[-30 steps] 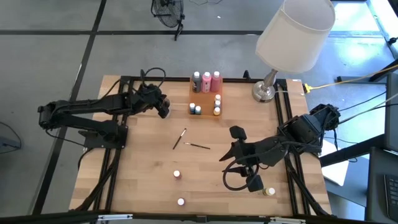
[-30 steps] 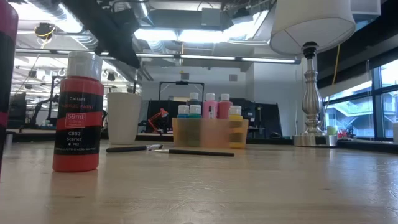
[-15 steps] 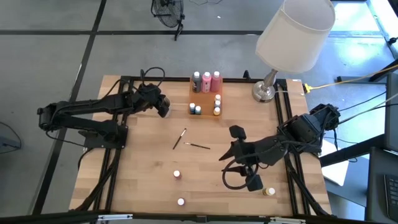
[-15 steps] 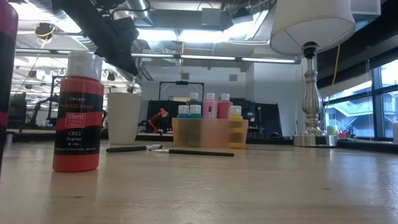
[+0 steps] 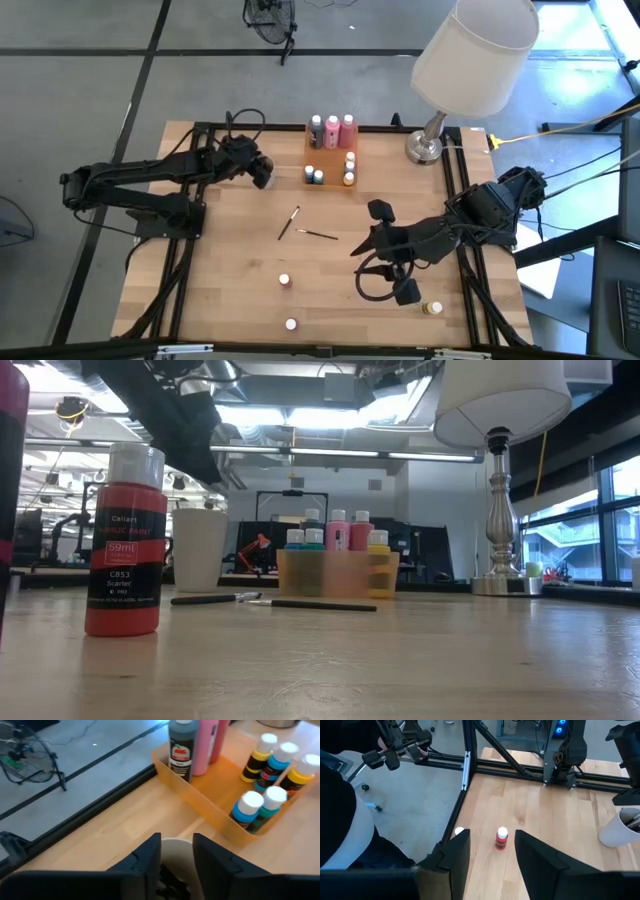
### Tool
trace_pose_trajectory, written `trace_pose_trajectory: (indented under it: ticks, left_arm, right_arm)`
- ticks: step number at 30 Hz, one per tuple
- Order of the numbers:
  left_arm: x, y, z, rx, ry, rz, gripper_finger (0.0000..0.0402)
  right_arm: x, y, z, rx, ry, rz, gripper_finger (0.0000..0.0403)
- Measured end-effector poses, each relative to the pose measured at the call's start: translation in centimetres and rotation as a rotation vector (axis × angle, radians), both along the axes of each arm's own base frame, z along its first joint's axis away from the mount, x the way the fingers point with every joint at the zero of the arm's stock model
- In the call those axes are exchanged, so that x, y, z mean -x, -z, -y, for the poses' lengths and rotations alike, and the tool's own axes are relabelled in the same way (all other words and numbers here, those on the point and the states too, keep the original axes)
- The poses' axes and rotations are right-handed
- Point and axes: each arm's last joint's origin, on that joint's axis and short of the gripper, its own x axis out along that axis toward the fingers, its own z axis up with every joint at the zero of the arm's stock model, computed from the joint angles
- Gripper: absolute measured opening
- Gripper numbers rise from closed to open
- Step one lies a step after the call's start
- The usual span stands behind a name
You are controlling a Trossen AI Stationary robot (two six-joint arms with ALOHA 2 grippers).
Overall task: Pick & Place Paint Supplies
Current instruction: Put the red paint bottle into the orange bin
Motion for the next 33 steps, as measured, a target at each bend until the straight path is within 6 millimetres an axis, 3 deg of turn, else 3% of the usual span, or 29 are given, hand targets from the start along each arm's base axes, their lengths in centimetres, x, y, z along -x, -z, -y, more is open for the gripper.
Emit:
trace_pose_trajectory:
  ticks: [6, 15, 24, 33]
  left_arm:
    - [0.3, -1.0, 0.7, -0.065, -0.03, 0.032, 0.0134]
    - [1.4, -6.5, 2.8, -0.144, 0.038, 0.219, 0.0137]
    - [2.2, -9.6, 4.4, 0.089, 0.23, 0.468, 0.0135]
    - [2.2, -9.8, 6.1, 0.374, 0.45, 0.544, 0.0135]
  right_arm:
    - [0.0, 0.0, 0.0, 0.0, -0.001, 0.004, 0.0158]
    - [-0.1, -0.1, 0.0, -0.004, -0.001, 0.01, 0.0158]
    - [-0.1, -0.1, -0.1, -0.035, 0.017, 0.007, 0.0157]
    - [0.4, 0.4, -0.2, -0.178, 0.011, -0.139, 0.0157]
